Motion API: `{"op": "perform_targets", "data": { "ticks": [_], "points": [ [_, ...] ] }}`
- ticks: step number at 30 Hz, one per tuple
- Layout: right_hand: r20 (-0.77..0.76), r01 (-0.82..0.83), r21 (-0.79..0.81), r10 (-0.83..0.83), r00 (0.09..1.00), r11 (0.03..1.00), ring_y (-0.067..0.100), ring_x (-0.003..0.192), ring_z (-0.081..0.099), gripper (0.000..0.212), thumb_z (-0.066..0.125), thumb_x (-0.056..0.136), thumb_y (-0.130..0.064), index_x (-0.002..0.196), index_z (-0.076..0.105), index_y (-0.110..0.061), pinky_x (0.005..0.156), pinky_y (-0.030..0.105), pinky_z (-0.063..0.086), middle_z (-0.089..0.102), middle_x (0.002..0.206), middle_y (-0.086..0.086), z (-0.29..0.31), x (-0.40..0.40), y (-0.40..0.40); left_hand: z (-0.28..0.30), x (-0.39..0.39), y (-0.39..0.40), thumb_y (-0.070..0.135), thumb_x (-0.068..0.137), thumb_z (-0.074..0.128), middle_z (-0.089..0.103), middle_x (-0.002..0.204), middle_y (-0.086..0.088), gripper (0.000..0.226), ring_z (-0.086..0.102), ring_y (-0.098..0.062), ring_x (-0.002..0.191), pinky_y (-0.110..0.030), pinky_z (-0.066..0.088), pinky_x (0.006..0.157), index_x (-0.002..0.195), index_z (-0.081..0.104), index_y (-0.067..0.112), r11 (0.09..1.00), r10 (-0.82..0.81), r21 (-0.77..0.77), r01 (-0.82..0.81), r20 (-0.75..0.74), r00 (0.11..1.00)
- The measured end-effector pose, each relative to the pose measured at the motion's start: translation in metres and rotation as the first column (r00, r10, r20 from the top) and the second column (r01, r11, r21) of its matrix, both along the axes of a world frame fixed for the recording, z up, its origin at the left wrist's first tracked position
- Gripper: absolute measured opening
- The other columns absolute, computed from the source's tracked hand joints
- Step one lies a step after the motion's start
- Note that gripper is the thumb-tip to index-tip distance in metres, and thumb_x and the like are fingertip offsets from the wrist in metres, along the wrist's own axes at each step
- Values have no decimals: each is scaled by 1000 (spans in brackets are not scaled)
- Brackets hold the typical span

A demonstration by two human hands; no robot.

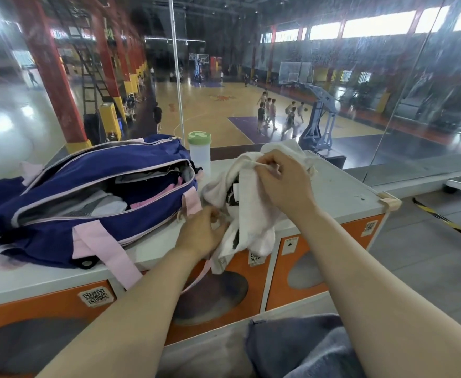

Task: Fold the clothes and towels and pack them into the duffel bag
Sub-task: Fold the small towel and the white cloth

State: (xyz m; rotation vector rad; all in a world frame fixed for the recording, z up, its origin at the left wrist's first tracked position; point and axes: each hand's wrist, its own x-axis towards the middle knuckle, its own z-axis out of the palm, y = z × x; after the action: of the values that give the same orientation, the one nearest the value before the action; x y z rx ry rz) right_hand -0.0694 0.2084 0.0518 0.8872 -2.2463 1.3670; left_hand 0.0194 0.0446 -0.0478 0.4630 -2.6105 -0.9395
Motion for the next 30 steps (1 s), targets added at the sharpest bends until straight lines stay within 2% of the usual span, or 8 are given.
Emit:
{"op": "perform_targets", "data": {
  "ticks": [6,11,13,18,20,23,28,30],
  "points": [
    [93,-29,-152,43,995,988,-2,92,60,8,64,86,-22,85,68,-29,84,20,46,68,87,-20,8,4,4,21,-15,31,32,96,57,59,94,13,17,58,-12,96,-24,38,78,107,53,20,882,159,471,-35,-226,961],
    [84,-108,-194,126,988,975,-4,88,60,15,65,85,-16,78,67,-30,82,21,48,67,83,-20,10,9,7,25,-23,33,30,95,60,57,109,4,27,56,-12,98,-25,43,83,115,44,21,702,335,711,-51,-266,904],
    [69,-123,-201,139,988,972,-1,86,60,19,66,84,-14,76,66,-31,81,22,49,67,81,-19,10,9,8,25,-24,28,31,96,56,61,107,0,21,59,-16,96,-32,48,86,111,52,18,702,337,710,-55,-264,904],
    [53,-124,-223,139,989,967,0,84,60,22,66,84,-12,75,65,-32,80,18,46,66,79,-18,8,8,7,25,-24,16,26,96,45,58,81,-3,16,52,-23,75,-32,42,66,85,55,19,758,300,649,-59,-266,916],
    [58,-125,-234,143,988,964,1,84,60,17,66,84,-12,77,66,-27,80,20,48,66,80,-17,8,8,7,28,-24,17,29,94,54,63,92,0,7,59,-22,85,-32,49,72,95,56,23,732,228,681,11,-260,938],
    [74,-162,-223,182,980,961,8,84,62,8,67,82,-13,80,68,-21,83,31,53,67,81,-13,8,10,2,25,-22,16,23,91,61,68,103,1,25,64,-14,94,-16,43,64,114,59,13,793,196,608,-29,-210,958],
    [107,-202,-190,224,969,961,10,81,60,10,68,80,-11,76,67,-21,81,33,51,66,79,-10,8,15,-2,22,-22,23,16,98,52,64,83,-4,15,55,-8,71,-12,41,56,102,60,5,759,273,649,-45,-256,927],
    [116,-187,-195,212,970,963,10,77,59,7,68,80,-11,76,68,-17,77,34,51,66,78,-5,7,13,1,30,-21,23,19,102,44,58,79,-1,17,54,-7,69,-18,44,63,99,58,9,703,382,707,-74,-288,878]
  ]
}}
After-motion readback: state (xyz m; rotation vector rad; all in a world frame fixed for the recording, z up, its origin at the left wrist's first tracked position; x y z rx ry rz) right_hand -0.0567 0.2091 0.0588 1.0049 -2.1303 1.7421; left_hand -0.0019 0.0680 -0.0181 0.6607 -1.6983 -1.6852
